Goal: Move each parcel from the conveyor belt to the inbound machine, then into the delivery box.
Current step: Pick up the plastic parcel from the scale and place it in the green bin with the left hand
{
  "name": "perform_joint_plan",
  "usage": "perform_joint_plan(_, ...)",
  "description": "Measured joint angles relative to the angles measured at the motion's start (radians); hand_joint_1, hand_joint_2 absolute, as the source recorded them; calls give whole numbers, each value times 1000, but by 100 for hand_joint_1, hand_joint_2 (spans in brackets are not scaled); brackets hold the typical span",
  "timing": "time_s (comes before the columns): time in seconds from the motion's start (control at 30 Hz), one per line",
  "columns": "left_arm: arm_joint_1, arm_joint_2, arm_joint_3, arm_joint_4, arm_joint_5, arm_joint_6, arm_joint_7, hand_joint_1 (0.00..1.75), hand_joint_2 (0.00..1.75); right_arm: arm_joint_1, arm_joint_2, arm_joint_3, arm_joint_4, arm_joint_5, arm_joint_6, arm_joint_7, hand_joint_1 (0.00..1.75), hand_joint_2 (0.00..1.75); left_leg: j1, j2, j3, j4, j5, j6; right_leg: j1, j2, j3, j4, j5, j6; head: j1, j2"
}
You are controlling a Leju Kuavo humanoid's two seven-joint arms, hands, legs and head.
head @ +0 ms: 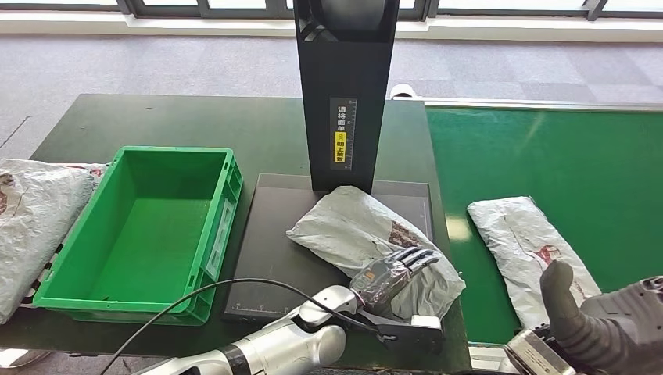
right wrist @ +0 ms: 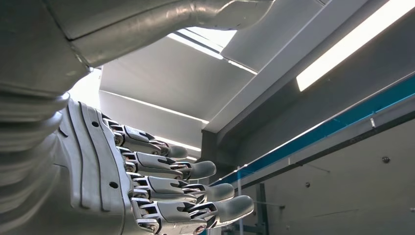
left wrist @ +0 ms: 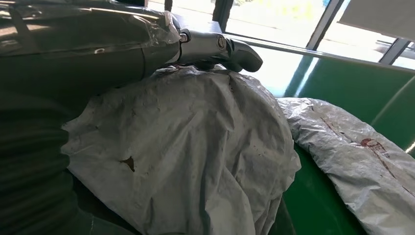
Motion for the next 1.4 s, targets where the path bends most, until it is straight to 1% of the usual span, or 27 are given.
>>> perform_joint_plan(0.07,-2,0,-11,6,-4,-7,7,1,175,0,0,0,0,-1,0,0,0,175,0,0,0,0,0,0,0,0,0,0,0,0,0,0)
perform_joint_plan(0.1,-3,0,-17,9,-7,-12,12,7,175,0,0,0,0,-3,0,0,0,175,0,0,0,0,0,0,0,0,0,0,0,0,0,0)
perform_joint_plan(0.13,-4,0,-23,11,-12,-17,20,45,175,0,0,0,0,-5,0,0,0,175,0,0,0,0,0,0,0,0,0,0,0,0,0,0)
perform_joint_plan(0.2,-5,0,-36,17,-21,-27,37,130,175,0,0,-1,0,-8,0,0,0,175,0,0,0,0,0,0,0,0,0,0,0,0,0,0)
perform_joint_plan(0.23,-6,0,-43,19,-27,-33,46,168,175,0,0,-1,0,-10,0,0,0,175,0,0,0,0,0,0,0,0,0,0,0,0,0,0)
perform_joint_plan(0.27,-7,0,-50,21,-33,-38,56,174,175,0,0,-1,0,-12,0,0,0,175,0,0,0,0,0,0,0,0,0,0,0,0,0,0)
perform_joint_plan(0.5,-23,0,-104,40,-94,-69,136,175,175,0,0,-4,0,-22,0,0,0,175,0,0,0,0,0,0,0,0,0,0,0,0,0,0)
perform_joint_plan(0.77,-35,0,-121,47,-118,-75,153,175,175,1,1,-27,-1,-34,0,0,0,175,0,0,1,0,0,0,0,0,1,0,0,0,0,0)
perform_joint_plan(0.9,-35,0,-124,49,-138,-53,168,175,175,3,2,-35,-8,-38,0,0,0,175,0,0,1,0,0,0,0,0,1,0,0,0,0,0)
perform_joint_plan(0.97,-36,0,-126,50,-160,-9,183,175,175,5,2,-40,-13,-38,0,0,0,175,0,0,1,0,0,0,0,0,1,0,0,0,0,0)
perform_joint_plan(1.0,-36,0,-127,50,-175,30,195,175,175,6,2,-43,-17,-38,0,0,0,175,0,0,1,0,0,0,0,0,1,0,0,0,0,0)
perform_joint_plan(1.03,-37,0,-127,50,-190,82,208,175,175,9,2,-47,-21,-38,0,0,0,175,0,0,1,0,0,0,0,0,1,0,0,0,0,0)
perform_joint_plan(1.1,-45,1,-119,50,-226,233,229,175,175,16,3,-51,-31,-37,0,0,0,175,0,0,1,0,0,0,0,0,1,0,0,0,0,0)
perform_joint_plan(1.17,-56,3,-84,36,-309,362,237,175,175,26,3,-52,-43,-36,0,0,0,175,0,0,1,0,0,0,0,0,1,0,0,0,0,0)
perform_joint_plan(1.2,-58,4,-51,20,-376,393,237,175,175,30,4,-53,-47,-35,0,0,0,175,0,0,1,0,0,0,0,0,1,0,0,0,0,0)
perform_joint_plan(1.27,-49,7,50,-35,-548,416,221,175,175,36,4,-54,-55,-33,0,0,0,175,0,0,1,0,0,0,0,0,1,0,0,0,0,0)
perform_joint_plan(1.33,-24,8,172,-106,-701,421,182,175,175,40,5,-55,-60,-30,0,0,0,175,0,0,1,0,0,0,0,1,1,0,0,0,0,0)
perform_joint_plan(1.4,2,8,282,-171,-789,421,146,175,175,44,6,-59,-64,-28,0,0,0,175,0,1,1,0,0,0,0,1,1,0,0,0,0,0)
